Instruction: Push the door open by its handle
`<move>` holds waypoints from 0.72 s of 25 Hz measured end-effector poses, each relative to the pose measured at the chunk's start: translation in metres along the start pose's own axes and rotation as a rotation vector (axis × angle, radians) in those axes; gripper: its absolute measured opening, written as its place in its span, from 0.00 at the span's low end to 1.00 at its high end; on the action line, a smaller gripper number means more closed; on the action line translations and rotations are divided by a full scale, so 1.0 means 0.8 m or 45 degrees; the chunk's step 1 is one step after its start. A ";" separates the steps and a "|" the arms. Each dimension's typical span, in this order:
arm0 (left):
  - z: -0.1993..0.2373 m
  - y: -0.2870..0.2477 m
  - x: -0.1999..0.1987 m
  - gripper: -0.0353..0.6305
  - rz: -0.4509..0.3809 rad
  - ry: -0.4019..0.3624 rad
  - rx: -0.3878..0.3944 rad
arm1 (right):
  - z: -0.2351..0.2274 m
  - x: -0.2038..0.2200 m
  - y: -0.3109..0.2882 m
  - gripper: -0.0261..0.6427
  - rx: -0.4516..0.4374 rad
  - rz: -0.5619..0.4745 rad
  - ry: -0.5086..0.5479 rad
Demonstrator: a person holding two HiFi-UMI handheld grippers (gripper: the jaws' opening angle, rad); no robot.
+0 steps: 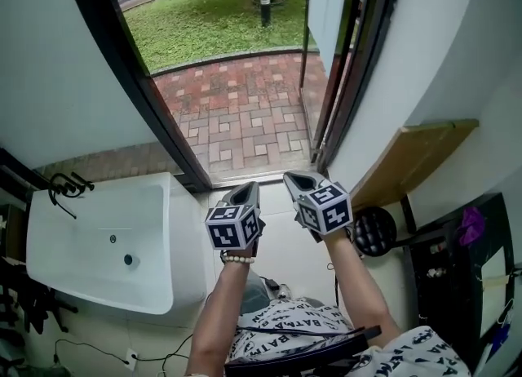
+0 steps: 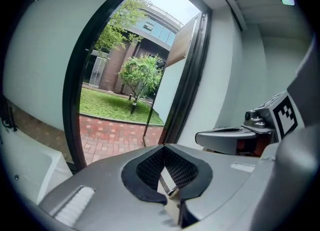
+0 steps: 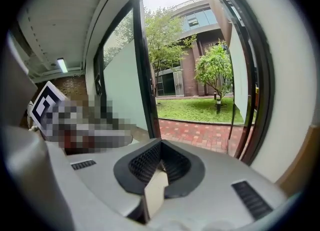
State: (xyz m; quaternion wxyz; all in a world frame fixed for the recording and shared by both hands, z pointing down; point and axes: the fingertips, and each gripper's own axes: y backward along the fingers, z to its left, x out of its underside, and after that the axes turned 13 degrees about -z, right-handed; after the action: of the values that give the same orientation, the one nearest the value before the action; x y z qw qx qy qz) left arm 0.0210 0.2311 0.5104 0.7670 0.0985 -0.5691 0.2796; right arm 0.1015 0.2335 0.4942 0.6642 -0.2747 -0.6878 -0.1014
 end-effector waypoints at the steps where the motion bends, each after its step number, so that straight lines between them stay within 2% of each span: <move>1: -0.006 0.010 0.005 0.04 0.002 0.002 -0.002 | 0.006 0.002 0.011 0.05 0.000 -0.005 -0.007; 12: -0.023 0.096 0.023 0.04 0.003 -0.002 -0.009 | 0.069 0.011 0.067 0.05 -0.025 -0.041 -0.053; 18: -0.005 0.133 0.009 0.04 -0.006 -0.075 -0.053 | 0.108 0.016 0.070 0.05 0.020 -0.015 -0.063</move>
State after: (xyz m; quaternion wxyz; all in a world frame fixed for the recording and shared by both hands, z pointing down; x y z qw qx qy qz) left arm -0.0319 0.3230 0.4983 0.7523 0.0921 -0.5971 0.2629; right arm 0.0569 0.3268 0.4858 0.6484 -0.2678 -0.7065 -0.0933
